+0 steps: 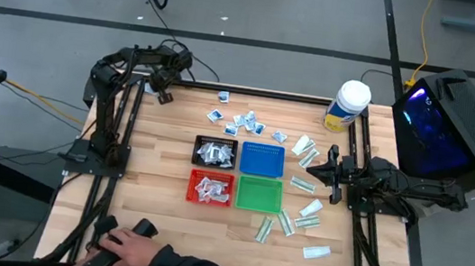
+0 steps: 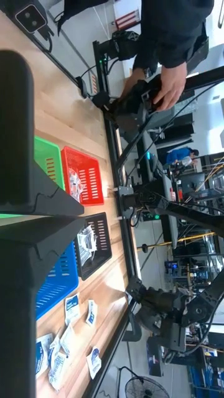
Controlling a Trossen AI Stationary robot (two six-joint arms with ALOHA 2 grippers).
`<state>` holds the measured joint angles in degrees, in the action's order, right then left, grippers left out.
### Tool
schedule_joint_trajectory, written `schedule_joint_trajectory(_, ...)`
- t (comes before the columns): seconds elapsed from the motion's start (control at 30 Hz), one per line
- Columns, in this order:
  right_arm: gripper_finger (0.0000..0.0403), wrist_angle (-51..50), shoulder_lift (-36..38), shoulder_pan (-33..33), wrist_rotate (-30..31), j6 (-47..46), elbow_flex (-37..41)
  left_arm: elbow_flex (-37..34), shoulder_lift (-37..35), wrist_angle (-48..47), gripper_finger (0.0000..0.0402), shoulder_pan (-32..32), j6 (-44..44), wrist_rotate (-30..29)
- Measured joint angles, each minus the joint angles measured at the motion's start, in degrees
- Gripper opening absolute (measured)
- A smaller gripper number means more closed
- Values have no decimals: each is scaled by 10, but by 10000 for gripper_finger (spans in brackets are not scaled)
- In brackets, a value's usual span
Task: Pick & Place First Aid Supplies
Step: Put the gray towelette pack into the black bin
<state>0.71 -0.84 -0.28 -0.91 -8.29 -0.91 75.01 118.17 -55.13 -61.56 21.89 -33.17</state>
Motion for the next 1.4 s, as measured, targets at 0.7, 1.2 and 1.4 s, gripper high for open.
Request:
schedule_joint_trajectory(0.7,18,0,0,0,0,0,0,1,8,1,6,5,38,60)
schedule_joint_trajectory(1.2,18,0,0,0,0,0,0,43,9,38,9,26,172,140)
schedule_joint_trajectory(1.4,18,0,0,0,0,0,0,48,9,42,5,41,176,178)
